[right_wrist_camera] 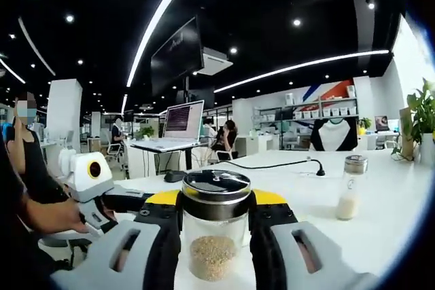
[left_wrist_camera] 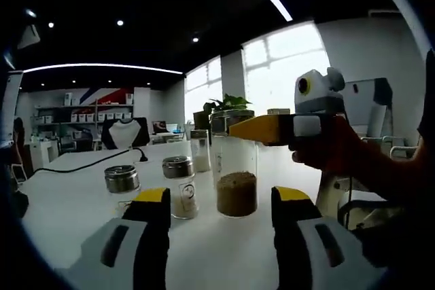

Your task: Rotate the seasoning bottle until the label or dispensing opening points toward the visible target arrow and the bottle remains upright within the marked orientation range

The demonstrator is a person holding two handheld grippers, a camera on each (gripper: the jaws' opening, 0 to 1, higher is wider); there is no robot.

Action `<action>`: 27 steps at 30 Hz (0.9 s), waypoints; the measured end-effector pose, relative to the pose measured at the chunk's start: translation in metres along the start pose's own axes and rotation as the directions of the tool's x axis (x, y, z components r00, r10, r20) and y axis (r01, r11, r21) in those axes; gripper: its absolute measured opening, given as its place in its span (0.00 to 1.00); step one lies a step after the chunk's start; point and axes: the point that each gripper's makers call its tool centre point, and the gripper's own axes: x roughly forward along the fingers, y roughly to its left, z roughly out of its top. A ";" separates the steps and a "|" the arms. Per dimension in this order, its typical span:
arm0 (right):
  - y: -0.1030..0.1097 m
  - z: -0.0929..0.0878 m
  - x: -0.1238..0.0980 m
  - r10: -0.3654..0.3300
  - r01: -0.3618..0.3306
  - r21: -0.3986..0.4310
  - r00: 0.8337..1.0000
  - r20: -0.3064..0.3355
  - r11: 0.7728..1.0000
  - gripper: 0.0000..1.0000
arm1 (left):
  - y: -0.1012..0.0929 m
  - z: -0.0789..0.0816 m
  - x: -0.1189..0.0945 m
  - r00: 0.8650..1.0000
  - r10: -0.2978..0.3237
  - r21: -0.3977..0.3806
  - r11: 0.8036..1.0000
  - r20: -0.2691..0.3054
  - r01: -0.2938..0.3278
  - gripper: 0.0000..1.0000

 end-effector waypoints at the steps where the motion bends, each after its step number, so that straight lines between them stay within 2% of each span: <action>1: 0.002 0.001 -0.001 0.003 -0.003 0.000 1.000 0.001 1.000 0.36 | -0.002 0.000 0.003 1.000 -0.005 0.004 1.000 0.001 0.005 0.61; 4: 0.007 0.004 -0.005 0.038 -0.038 -0.005 0.999 0.008 0.999 0.36 | -0.009 -0.005 0.010 0.999 -0.029 0.028 0.999 -0.017 0.030 0.60; 6: 0.012 0.004 -0.007 0.068 -0.068 0.000 0.998 0.003 0.998 0.36 | -0.016 -0.009 0.016 0.997 -0.074 0.031 0.997 -0.022 0.075 0.59; 7: 0.015 0.003 -0.008 0.087 -0.087 0.009 0.996 -0.004 0.996 0.36 | -0.025 -0.009 0.018 0.991 -0.133 0.028 0.991 -0.011 0.133 0.57; 8: 0.018 0.003 -0.010 0.107 -0.107 0.013 0.994 -0.004 0.994 0.36 | -0.029 -0.010 0.019 0.987 -0.163 0.021 0.986 -0.008 0.163 0.54; 11: 0.026 0.002 -0.014 0.139 -0.140 -0.013 0.990 -0.007 0.990 0.36 | -0.035 -0.007 0.023 0.977 -0.212 0.005 0.977 0.004 0.212 0.50; 13: 0.029 0.001 -0.016 0.155 -0.155 -0.025 0.988 -0.012 0.988 0.36 | -0.046 -0.001 0.025 0.960 -0.276 0.015 0.961 0.037 0.276 0.42; 14: 0.029 0.001 -0.017 0.160 -0.161 -0.027 0.987 -0.012 0.987 0.36 | -0.042 -0.003 0.025 0.968 -0.252 0.003 0.968 0.022 0.252 0.42; 15: 0.030 0.000 -0.017 0.169 -0.169 -0.029 0.986 -0.012 0.985 0.36 | -0.048 0.003 0.027 0.961 -0.272 0.038 0.962 0.050 0.270 0.42; 16: 0.029 0.001 -0.019 0.173 -0.173 -0.032 0.985 -0.004 0.984 0.36 | -0.050 0.003 0.027 0.958 -0.281 0.039 0.959 0.050 0.279 0.42; 20: 0.028 0.002 -0.024 0.189 -0.189 -0.006 0.982 0.020 0.982 0.36 | -0.054 0.001 0.029 0.945 -0.320 0.004 0.947 0.069 0.320 0.43; 21: 0.030 0.002 -0.025 0.203 -0.203 -0.007 0.979 0.023 0.979 0.36 | -0.058 -0.003 0.030 0.938 -0.343 -0.012 0.939 0.045 0.343 0.44; 24: 0.043 0.002 -0.027 0.249 -0.248 -0.034 0.968 0.026 0.968 0.36 | -0.066 -0.004 0.031 0.932 -0.360 0.019 0.933 0.029 0.360 0.46; 25: 0.044 0.002 -0.027 0.251 -0.249 -0.046 0.968 0.027 0.967 0.36 | -0.067 -0.003 0.031 0.934 -0.356 0.030 0.934 0.024 0.355 0.46; 26: 0.044 0.003 -0.027 0.249 -0.248 -0.051 0.968 0.030 0.968 0.36 | -0.065 -0.003 0.031 0.943 -0.332 0.047 0.943 0.017 0.331 0.46; 27: 0.043 0.005 -0.028 0.253 -0.251 -0.052 0.966 0.043 0.967 0.36 | -0.060 0.002 0.031 0.959 -0.282 0.095 0.956 0.035 0.278 0.46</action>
